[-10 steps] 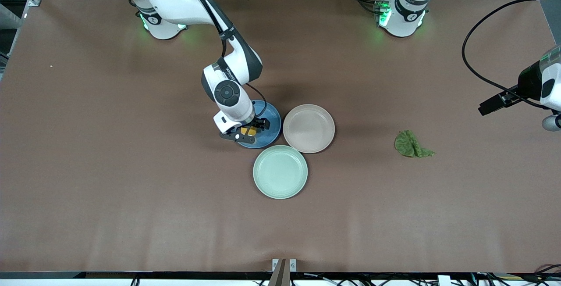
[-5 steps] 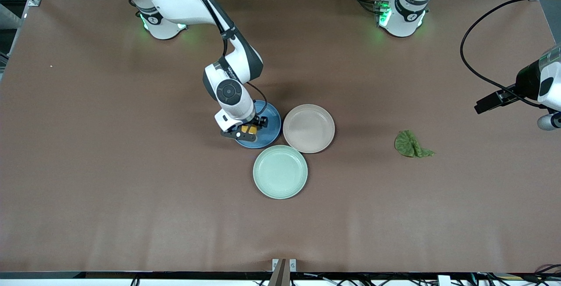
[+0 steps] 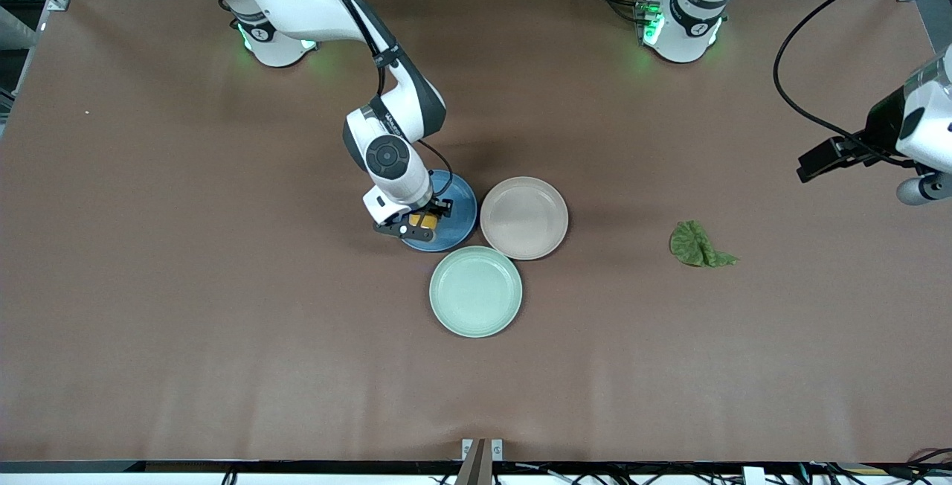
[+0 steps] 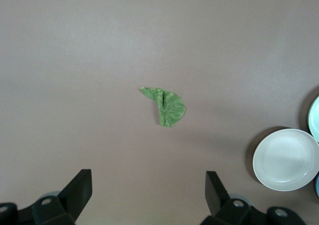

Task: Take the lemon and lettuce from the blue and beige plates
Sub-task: 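Lift the lemon off the blue plate and carry it away with the right gripper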

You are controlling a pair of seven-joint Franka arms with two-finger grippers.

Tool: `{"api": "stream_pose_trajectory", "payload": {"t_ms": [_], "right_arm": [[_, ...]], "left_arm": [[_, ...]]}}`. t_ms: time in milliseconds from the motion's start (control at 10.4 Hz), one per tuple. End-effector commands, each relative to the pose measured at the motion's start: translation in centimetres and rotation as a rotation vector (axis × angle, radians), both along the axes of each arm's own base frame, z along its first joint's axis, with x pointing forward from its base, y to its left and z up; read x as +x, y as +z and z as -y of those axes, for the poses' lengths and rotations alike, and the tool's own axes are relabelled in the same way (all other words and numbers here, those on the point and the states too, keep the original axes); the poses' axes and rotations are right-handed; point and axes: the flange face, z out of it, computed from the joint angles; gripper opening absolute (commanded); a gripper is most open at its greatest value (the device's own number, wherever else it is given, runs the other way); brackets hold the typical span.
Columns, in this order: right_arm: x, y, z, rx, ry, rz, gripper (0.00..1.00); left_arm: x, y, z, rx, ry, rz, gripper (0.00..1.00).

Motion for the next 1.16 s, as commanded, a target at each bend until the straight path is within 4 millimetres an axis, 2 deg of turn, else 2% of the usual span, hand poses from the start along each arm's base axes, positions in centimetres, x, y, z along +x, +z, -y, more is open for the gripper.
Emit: {"api": "stream_pose_trajectory", "payload": {"t_ms": [0, 193, 481, 578, 1059], "right_arm": [[0.3, 1.2, -0.1, 0.004, -0.002, -0.006, 0.39], [0.4, 1.8, 0.1, 0.004, 0.0, -0.009, 0.39], [2.8, 4.9, 2.7, -0.015, 0.009, -0.024, 0.36], [3.5, 5.5, 3.8, -0.032, 0.018, -0.045, 0.36], [8.3, 8.2, 13.2, -0.08, 0.087, -0.048, 0.36]], "left_arm": [[-0.9, 0.8, 0.4, -0.046, -0.035, 0.004, 1.0], [-1.1, 1.0, 1.1, -0.076, -0.073, 0.003, 1.0], [-1.4, 1.0, 2.2, -0.08, -0.11, -0.002, 1.0], [-1.4, 0.8, 2.0, -0.079, -0.145, -0.014, 1.0], [-1.7, 0.5, 2.3, -0.064, -0.168, -0.038, 1.0]]}}
